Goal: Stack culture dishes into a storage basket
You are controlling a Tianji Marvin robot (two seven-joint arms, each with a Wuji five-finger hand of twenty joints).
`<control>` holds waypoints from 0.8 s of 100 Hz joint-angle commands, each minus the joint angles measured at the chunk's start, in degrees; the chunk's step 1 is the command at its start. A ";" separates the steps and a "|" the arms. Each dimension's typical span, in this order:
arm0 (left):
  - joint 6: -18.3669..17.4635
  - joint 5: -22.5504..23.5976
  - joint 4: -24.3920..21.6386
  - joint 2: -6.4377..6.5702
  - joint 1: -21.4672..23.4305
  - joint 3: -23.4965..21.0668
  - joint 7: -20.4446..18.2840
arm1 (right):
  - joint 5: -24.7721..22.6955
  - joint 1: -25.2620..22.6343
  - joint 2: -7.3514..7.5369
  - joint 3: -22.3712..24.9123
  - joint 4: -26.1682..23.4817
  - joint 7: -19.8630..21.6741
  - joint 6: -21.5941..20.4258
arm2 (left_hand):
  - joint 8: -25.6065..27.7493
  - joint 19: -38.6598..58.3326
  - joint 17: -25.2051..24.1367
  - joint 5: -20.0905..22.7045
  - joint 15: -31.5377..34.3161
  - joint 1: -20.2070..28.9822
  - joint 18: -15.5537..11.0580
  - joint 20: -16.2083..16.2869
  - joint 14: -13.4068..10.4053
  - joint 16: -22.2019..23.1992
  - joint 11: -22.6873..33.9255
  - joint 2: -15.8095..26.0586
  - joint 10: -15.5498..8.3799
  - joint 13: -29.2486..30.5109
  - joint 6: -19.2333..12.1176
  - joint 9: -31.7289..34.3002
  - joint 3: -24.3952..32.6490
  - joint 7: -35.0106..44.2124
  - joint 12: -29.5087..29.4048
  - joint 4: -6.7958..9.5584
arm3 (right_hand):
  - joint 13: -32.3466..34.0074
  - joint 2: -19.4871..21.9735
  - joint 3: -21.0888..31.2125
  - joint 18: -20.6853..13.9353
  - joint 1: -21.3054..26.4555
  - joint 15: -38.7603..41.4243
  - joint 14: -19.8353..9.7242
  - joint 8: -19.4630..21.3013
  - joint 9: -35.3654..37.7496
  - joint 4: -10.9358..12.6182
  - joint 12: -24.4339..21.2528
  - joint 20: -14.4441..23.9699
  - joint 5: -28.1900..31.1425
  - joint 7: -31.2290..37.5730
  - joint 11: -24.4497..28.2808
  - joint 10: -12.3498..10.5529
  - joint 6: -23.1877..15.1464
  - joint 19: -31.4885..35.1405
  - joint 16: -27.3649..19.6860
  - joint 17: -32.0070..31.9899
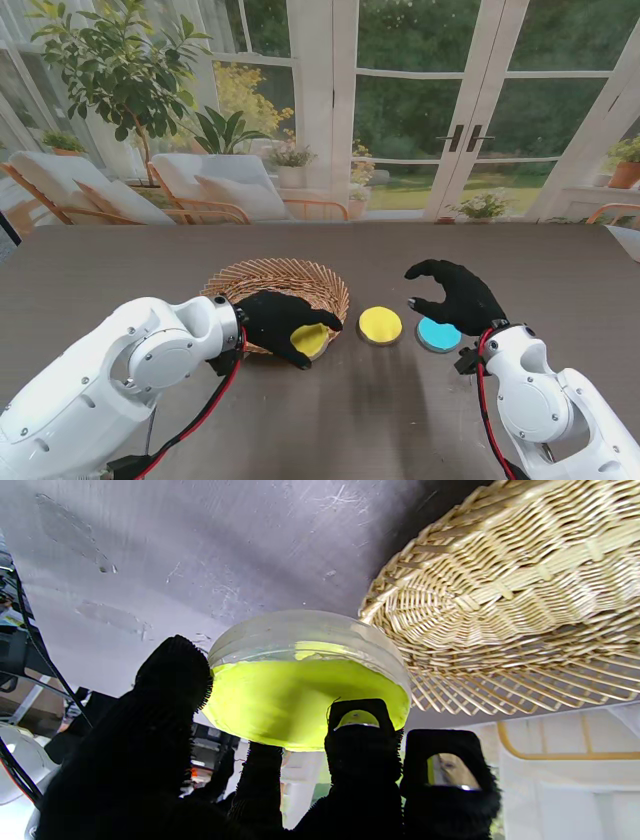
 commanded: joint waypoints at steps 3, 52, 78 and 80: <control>-0.20 -0.90 0.72 -0.61 -0.72 1.55 -0.48 | -0.13 -0.11 -0.26 0.06 0.02 0.51 -0.04 | -0.20 11.18 0.48 0.83 1.94 8.13 -1.17 -0.42 -1.28 0.01 8.05 5.78 -7.90 1.62 0.47 5.49 5.52 -0.19 3.84 2.33 | 1.07 -1.19 -1.80 0.20 0.14 0.11 -0.20 -0.17 0.25 0.17 -0.75 2.16 1.08 -0.64 -0.07 0.68 -1.12 -1.75 0.43 -25.83; -0.80 -6.13 6.87 -0.97 -9.50 15.84 1.64 | -0.21 0.04 -0.38 0.35 0.20 -0.10 0.15 | -0.31 10.87 0.11 1.09 1.73 8.19 -1.72 -0.61 -1.38 -0.06 8.22 7.05 -8.14 1.52 0.67 5.36 3.85 -0.04 4.12 2.31 | 1.07 -1.00 -1.81 0.25 0.06 0.09 -0.22 -0.18 0.30 0.17 -0.76 2.18 1.18 -0.66 -0.09 0.74 -0.99 -1.77 0.44 -25.87; -1.01 -4.27 9.92 -1.42 -11.64 20.61 4.48 | -0.28 0.05 -0.45 0.44 0.24 -0.50 0.12 | -0.26 10.84 0.14 1.34 1.47 8.40 -2.22 -0.99 -1.69 -0.16 8.45 6.73 -8.37 1.48 0.63 5.40 4.30 0.21 4.32 2.13 | 1.17 -1.06 -1.78 0.27 0.13 0.13 -0.19 -0.18 0.34 0.19 -0.75 2.19 1.20 -0.65 -0.08 0.73 -0.89 -1.78 0.46 -25.88; -1.01 -4.16 10.16 -1.47 -11.68 20.80 4.77 | -0.28 0.04 -0.45 0.43 0.24 -0.52 0.12 | -0.26 10.90 0.21 1.45 1.40 8.90 -2.17 -1.10 -1.71 -0.26 8.51 8.04 -8.33 1.58 0.59 5.41 1.82 0.28 4.35 2.02 | 1.19 -1.09 -1.78 0.26 0.14 0.14 -0.28 -0.18 0.34 0.19 -0.75 2.19 1.20 -0.65 -0.08 0.71 -0.91 -1.78 0.46 -25.88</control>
